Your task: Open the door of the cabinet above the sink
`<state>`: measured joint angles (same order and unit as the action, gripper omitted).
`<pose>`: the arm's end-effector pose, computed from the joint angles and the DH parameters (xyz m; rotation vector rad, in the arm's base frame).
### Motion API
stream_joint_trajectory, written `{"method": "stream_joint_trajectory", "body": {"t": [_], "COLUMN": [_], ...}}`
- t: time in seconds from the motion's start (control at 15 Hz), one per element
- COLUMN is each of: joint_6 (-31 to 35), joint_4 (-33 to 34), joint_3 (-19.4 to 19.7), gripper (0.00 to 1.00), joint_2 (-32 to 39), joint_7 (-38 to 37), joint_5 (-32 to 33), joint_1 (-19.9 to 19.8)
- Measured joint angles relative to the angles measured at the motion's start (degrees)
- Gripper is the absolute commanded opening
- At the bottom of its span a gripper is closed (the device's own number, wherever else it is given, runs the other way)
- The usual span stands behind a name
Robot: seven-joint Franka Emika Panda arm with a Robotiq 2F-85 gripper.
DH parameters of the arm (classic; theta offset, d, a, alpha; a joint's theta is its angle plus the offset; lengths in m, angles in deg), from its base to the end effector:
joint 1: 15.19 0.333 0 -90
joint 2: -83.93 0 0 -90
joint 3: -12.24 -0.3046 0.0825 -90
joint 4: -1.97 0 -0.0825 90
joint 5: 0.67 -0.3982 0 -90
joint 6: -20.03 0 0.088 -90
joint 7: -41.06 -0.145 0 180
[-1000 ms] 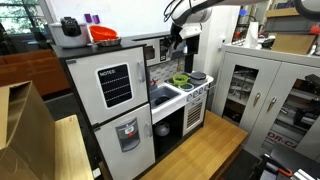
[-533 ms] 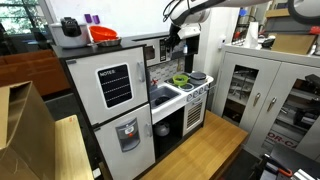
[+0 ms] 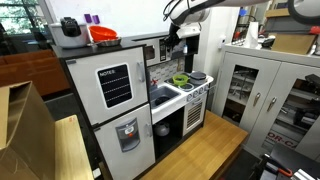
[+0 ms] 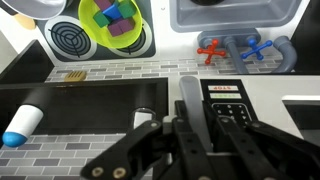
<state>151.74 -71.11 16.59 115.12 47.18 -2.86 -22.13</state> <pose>0.7671 -0.1380 0.4454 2.9789 -0.1313 0.7215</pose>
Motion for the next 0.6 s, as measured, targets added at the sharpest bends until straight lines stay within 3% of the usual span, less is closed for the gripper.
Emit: {"method": "stream_joint_trajectory", "body": {"t": [0.6], "joint_6": [0.47], "joint_4": [-4.19], "joint_3": [1.78], "gripper": [0.05], "joint_2": [-2.84], "joint_7": [-13.85], "joint_5": [7.94], "joint_1": [3.19]}}
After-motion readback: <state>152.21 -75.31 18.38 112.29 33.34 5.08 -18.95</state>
